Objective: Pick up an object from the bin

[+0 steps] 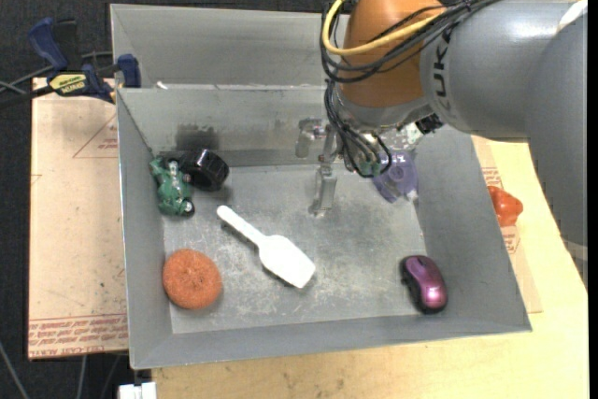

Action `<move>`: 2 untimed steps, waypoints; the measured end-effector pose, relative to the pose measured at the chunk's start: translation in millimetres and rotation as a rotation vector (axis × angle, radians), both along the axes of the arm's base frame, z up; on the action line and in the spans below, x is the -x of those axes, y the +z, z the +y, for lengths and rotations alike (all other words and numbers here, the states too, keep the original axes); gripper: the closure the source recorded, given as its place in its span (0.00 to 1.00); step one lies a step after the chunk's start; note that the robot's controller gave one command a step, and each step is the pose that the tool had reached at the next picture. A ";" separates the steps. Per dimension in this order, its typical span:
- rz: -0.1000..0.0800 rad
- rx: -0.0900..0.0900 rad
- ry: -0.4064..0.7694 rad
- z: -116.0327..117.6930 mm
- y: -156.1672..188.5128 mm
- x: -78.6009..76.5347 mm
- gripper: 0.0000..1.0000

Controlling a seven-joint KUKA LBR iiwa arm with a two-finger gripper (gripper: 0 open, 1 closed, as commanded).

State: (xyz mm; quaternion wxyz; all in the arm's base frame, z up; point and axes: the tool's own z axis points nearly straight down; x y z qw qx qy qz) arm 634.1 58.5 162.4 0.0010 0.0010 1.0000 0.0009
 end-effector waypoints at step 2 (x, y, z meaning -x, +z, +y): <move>-0.006 0.000 0.075 2.5 -41.6 21.1 0.00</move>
Offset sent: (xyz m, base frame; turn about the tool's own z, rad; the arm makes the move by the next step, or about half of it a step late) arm -0.0476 0.0035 -0.0924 -0.1580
